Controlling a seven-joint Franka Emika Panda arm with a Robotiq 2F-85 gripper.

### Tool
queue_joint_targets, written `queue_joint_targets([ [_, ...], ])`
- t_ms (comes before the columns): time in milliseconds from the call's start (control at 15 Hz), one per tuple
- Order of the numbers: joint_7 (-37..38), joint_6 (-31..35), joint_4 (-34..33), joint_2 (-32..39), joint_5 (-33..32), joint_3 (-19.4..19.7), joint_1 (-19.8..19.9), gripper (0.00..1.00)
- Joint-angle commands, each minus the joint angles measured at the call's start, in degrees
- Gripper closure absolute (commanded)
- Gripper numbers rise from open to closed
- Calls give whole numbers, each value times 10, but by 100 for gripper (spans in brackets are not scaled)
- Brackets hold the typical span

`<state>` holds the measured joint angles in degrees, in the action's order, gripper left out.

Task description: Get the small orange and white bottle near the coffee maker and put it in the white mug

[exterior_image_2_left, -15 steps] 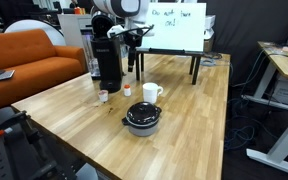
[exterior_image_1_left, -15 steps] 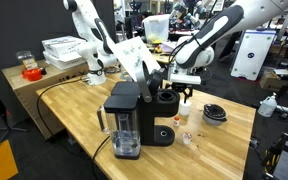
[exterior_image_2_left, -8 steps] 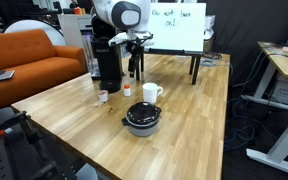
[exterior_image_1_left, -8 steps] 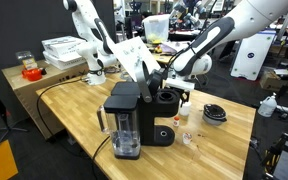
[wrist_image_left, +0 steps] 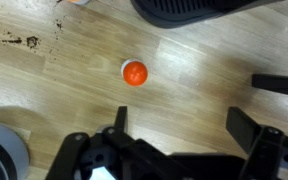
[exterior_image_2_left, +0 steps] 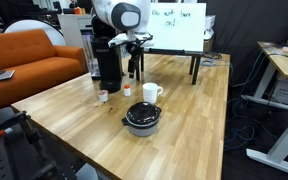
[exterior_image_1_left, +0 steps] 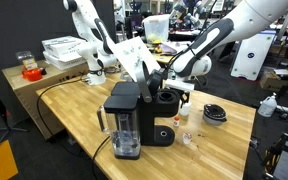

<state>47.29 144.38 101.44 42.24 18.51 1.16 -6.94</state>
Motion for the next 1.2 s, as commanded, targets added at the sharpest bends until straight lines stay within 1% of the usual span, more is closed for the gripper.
queue_joint_targets([
  [0,5,-7,6,-5,-11,8,-3,0],
  [400,1,-28,31,-16,-29,27,3,0],
  [733,-13,-25,29,1,-19,19,17,0],
  [1133,-7,-23,10,22,-11,6,13,0],
])
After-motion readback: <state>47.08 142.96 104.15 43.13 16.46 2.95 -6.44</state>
